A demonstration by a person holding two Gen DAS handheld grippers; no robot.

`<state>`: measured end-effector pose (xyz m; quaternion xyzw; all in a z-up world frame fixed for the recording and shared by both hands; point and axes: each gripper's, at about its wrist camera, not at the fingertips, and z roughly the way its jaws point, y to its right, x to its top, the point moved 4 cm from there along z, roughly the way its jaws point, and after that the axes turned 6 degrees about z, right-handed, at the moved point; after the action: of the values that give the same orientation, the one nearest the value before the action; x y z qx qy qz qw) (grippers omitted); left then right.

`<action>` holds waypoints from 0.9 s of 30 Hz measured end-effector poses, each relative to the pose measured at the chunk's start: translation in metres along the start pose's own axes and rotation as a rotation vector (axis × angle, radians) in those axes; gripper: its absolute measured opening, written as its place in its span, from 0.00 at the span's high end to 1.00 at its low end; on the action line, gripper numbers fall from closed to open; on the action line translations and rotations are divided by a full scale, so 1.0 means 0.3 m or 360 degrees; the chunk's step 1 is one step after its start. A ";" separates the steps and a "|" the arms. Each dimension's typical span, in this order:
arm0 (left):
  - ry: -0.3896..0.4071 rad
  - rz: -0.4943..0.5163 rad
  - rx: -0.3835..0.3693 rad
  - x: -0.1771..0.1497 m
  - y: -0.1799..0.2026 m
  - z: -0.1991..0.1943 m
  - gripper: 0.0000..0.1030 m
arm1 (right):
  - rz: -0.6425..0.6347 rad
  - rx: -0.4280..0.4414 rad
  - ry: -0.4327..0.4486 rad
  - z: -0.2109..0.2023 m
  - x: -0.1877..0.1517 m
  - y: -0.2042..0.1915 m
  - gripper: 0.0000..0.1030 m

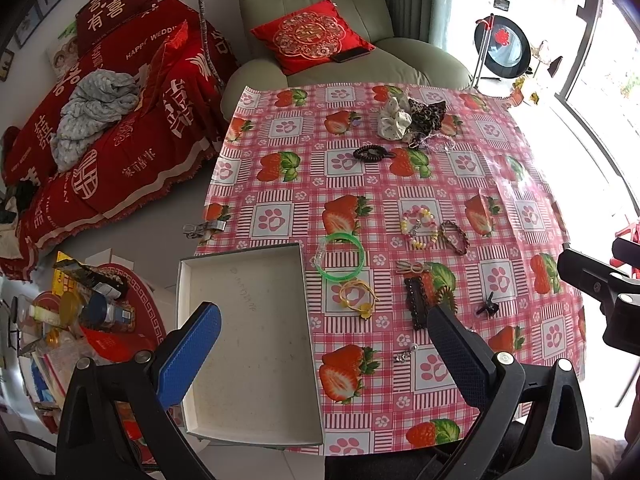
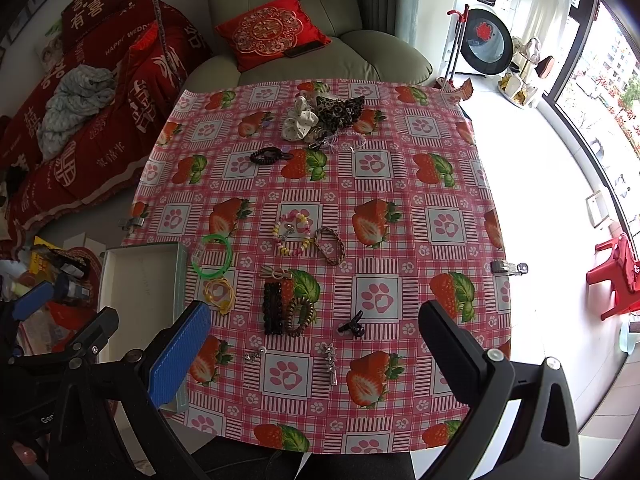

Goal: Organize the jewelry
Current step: 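Grasp the green bangle with the left tool while the right tool grasps the braided brown bracelet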

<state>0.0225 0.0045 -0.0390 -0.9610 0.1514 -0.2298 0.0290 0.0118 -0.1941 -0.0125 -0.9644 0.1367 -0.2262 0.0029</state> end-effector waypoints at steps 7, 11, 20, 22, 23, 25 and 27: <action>-0.0014 0.0017 -0.0008 -0.026 0.021 0.012 0.00 | 0.0000 0.0000 -0.0011 0.013 -0.013 0.004 0.00; -0.0030 0.0041 -0.0020 -0.017 0.042 0.013 0.00 | 0.0013 0.0002 -0.0030 0.022 -0.019 0.016 0.00; -0.0118 0.0040 -0.0041 0.003 0.052 0.089 0.00 | 0.0063 -0.0003 -0.0127 0.083 -0.023 0.054 0.00; -0.0142 0.0034 -0.0043 0.003 0.055 0.120 0.00 | 0.0085 -0.0004 -0.0173 0.113 -0.024 0.071 0.00; -0.0155 0.0028 -0.0047 0.000 0.053 0.143 0.00 | 0.0100 -0.0001 -0.0200 0.134 -0.027 0.081 0.00; -0.0176 0.0037 -0.0076 0.004 0.059 0.185 0.00 | 0.0133 -0.0001 -0.0247 0.176 -0.037 0.103 0.00; -0.0188 0.0054 -0.0090 0.012 0.073 0.229 0.00 | 0.0150 0.0008 -0.0286 0.221 -0.044 0.124 0.00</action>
<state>0.0505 -0.0185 -0.1015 -0.9706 0.1722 -0.1678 0.0145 0.0195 -0.2302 -0.0802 -0.9733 0.1805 -0.1387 0.0282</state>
